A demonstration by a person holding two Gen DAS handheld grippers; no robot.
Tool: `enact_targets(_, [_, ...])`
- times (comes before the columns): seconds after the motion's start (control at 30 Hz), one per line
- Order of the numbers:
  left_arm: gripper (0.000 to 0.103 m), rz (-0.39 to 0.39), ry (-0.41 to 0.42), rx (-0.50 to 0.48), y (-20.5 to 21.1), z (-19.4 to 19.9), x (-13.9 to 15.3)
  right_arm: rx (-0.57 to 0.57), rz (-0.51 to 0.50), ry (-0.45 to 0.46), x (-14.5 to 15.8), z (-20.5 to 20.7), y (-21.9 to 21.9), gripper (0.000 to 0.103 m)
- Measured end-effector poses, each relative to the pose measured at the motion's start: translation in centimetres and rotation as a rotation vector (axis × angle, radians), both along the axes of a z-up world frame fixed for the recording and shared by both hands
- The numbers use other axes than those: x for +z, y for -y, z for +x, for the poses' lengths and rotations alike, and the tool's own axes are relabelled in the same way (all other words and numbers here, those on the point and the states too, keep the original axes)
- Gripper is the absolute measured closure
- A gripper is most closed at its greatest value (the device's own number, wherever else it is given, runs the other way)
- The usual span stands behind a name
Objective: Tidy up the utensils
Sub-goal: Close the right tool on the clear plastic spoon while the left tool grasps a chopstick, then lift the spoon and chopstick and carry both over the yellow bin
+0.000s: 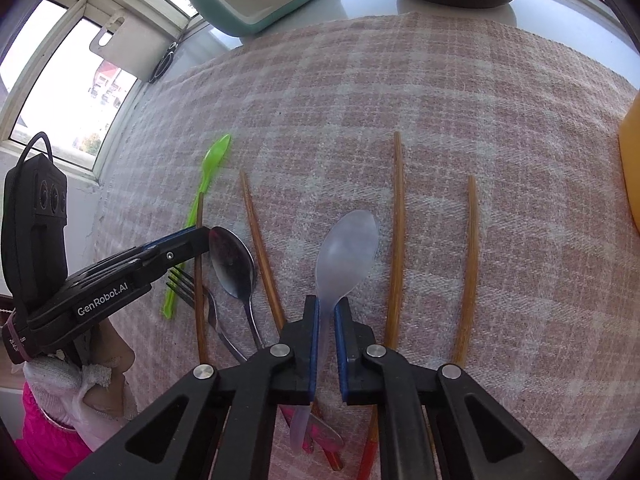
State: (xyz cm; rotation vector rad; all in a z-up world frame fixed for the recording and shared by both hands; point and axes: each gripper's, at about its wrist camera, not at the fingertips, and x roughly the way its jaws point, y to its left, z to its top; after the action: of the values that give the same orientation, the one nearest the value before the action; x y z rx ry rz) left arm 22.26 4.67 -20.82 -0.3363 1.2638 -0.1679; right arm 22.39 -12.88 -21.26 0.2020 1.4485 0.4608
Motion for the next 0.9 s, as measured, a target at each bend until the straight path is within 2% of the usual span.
enact_targets(0.4, [0.099, -0.067, 0.099, 0.029, -1.4, -2.8, 4.1, 0.014, 0.017, 0.073, 1.9, -1.4, 1.0, 0.101])
enact_targets(0.67, [0.1, -0.089, 0.164, 0.021, -0.9, -4.5, 7.2, 0.034, 0.006, 0.178, 5.1, -3.1, 2.1, 0.101])
enact_targets(0.9, [0.1, -0.124, 0.228, 0.009, -0.3, -5.3, 10.1, -0.002, 0.024, 0.265, 8.2, -4.5, 4.3, 0.101])
